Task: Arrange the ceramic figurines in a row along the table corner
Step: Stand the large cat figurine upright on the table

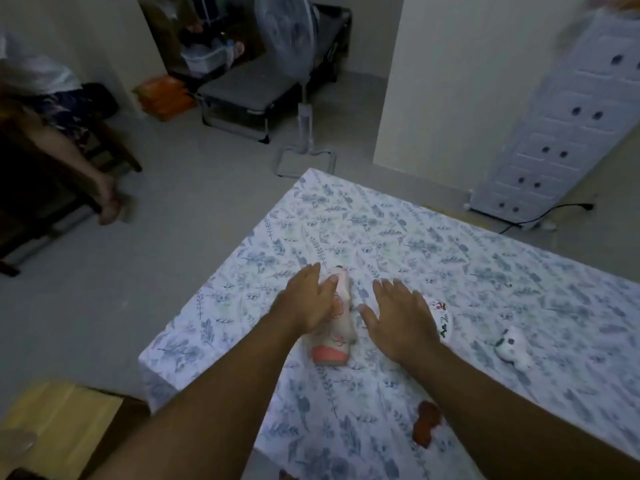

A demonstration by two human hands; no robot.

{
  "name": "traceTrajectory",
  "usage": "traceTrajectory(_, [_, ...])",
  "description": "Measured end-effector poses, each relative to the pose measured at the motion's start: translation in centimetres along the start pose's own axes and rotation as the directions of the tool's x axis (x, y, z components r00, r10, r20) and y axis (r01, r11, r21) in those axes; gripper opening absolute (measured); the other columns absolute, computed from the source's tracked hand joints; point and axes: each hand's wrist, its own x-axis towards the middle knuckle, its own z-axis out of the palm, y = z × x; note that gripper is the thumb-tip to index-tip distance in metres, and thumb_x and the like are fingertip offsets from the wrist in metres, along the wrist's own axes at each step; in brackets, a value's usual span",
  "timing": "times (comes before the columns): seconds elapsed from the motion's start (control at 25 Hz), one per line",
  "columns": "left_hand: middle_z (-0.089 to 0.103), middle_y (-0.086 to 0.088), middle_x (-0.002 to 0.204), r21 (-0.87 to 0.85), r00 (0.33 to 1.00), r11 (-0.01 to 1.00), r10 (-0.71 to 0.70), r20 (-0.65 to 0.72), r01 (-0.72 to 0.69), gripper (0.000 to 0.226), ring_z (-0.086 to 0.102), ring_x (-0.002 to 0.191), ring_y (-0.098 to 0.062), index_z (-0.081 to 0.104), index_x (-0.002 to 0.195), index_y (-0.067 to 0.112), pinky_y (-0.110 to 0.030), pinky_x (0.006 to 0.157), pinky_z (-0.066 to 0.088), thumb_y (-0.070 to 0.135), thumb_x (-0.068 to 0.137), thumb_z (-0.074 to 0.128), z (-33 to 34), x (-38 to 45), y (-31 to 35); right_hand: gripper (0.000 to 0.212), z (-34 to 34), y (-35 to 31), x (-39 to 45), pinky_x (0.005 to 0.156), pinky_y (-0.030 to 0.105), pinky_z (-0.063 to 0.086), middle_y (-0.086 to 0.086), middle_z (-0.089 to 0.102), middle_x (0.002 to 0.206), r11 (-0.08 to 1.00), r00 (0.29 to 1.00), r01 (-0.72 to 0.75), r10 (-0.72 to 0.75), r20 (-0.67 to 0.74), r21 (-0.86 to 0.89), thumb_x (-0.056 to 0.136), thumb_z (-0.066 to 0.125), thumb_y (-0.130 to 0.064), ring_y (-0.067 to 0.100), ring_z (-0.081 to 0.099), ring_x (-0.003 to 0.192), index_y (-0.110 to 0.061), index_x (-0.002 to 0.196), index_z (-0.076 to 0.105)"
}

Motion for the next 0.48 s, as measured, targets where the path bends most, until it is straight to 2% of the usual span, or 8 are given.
traceTrajectory(0.12, [0.039,-0.007,0.162,-0.259,0.985,0.954,-0.124,0.116,0.151,0.067,0.038,0.148,-0.027,0.033,0.157,0.019,-0.046,0.123,0.028,0.057,0.101,0.032,2.2,2.6,-3.1,0.081,3.6,-2.3,2.5,0.116,0.05,0.033,0.013,0.042,0.156,0.937,0.967,-0.205,0.148,0.206,0.285,0.094,0.024,-0.07,0.032,0.041,0.142,-0.018,0.156,0.018])
traceTrajectory(0.16, [0.046,-0.008,0.157,-0.339,0.972,0.919,-0.145,0.186,0.202,0.062,0.047,0.141,-0.028,0.036,0.155,0.02,-0.046,0.119,0.035,0.054,0.102,0.034,2.7,2.7,-3.8,0.087,4.4,-3.2,2.7,0.11,0.052,0.04,0.015,0.048,0.151,0.878,0.935,-0.286,0.168,0.314,0.383,0.089,0.024,-0.075,0.034,0.05,0.133,-0.021,0.156,0.012])
traceTrajectory(0.24, [0.057,-0.008,0.145,-0.483,0.934,0.811,-0.208,0.29,0.33,0.055,0.06,0.125,-0.026,0.039,0.153,0.023,-0.044,0.109,0.047,0.048,0.104,0.042,3.1,3.3,-4.8,0.09,5.9,-4.5,3.4,0.103,0.05,0.048,0.014,0.056,0.142,0.744,0.889,-0.4,0.174,0.423,0.535,0.084,0.027,-0.081,0.033,0.062,0.119,-0.032,0.155,0.002])
traceTrajectory(0.28, [0.06,-0.006,0.14,-0.533,0.925,0.766,-0.218,0.312,0.36,0.054,0.063,0.119,-0.024,0.041,0.152,0.024,-0.042,0.104,0.051,0.046,0.103,0.047,2.9,3.8,-5.2,0.086,6.2,-4.7,3.6,0.101,0.048,0.05,0.012,0.059,0.137,0.681,0.891,-0.412,0.161,0.424,0.606,0.086,0.033,-0.078,0.031,0.065,0.114,-0.035,0.155,0.003])
traceTrajectory(0.36, [0.061,-0.007,0.138,-0.552,0.92,0.748,-0.208,0.332,0.368,0.056,0.065,0.116,-0.024,0.042,0.151,0.026,-0.039,0.098,0.055,0.046,0.1,0.057,1.7,4.1,-5.6,0.073,5.5,-4.9,3.4,0.096,0.044,0.055,0.003,0.064,0.127,0.553,0.909,-0.401,0.143,0.391,0.73,0.093,0.048,-0.062,0.023,0.069,0.107,-0.031,0.153,0.02])
traceTrajectory(0.44, [0.061,-0.008,0.137,-0.563,0.937,0.765,-0.151,0.314,0.312,0.061,0.066,0.115,-0.021,0.041,0.151,0.026,-0.035,0.092,0.057,0.042,0.097,0.064,0.6,4.0,-5.8,0.063,4.6,-4.6,3.2,0.095,0.043,0.058,-0.005,0.07,0.123,0.426,0.926,-0.37,0.1,0.363,0.826,0.093,0.064,-0.042,0.016,0.072,0.105,-0.027,0.148,0.035])
traceTrajectory(0.48, [0.061,-0.006,0.138,-0.595,0.953,0.761,-0.1,0.285,0.258,0.065,0.065,0.117,-0.02,0.039,0.152,0.028,-0.035,0.094,0.057,0.039,0.095,0.068,-0.1,3.7,-5.6,0.06,3.8,-4.6,3.1,0.094,0.041,0.058,-0.008,0.072,0.121,0.369,0.937,-0.345,0.074,0.343,0.863,0.092,0.069,-0.03,0.013,0.072,0.106,-0.031,0.145,0.041])
